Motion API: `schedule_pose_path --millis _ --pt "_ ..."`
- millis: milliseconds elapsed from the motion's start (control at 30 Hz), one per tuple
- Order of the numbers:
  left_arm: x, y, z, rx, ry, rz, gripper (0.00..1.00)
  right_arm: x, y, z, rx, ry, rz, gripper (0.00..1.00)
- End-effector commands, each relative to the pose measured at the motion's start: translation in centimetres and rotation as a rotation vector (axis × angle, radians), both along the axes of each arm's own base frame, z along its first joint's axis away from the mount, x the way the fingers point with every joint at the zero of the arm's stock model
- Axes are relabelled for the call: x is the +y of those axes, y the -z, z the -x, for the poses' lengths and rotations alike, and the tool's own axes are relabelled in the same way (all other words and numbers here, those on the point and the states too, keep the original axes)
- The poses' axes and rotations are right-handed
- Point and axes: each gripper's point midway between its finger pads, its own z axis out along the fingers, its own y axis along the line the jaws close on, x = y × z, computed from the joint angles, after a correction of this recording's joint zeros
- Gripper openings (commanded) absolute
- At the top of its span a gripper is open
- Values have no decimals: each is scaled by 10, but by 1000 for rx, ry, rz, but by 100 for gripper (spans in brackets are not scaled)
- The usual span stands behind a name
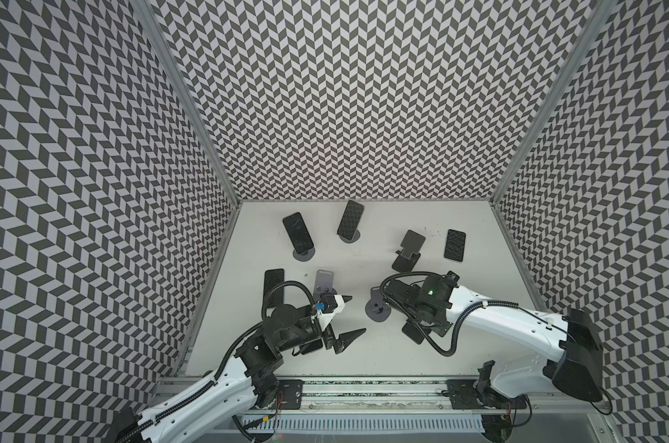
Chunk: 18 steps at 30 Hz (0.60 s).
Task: Remove the phone from the phone stand
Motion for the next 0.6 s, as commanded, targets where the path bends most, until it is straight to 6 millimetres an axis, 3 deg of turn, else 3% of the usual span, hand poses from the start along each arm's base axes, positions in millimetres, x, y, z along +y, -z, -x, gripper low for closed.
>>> schedule_pose_path --millis 0,567 --pt "2 3 -5 -23 -46 -26 93 2 -6 -8 -17 7 16 90" --pt "-8 8 10 -20 25 -39 93 -1 8 -4 36 29 36 91"
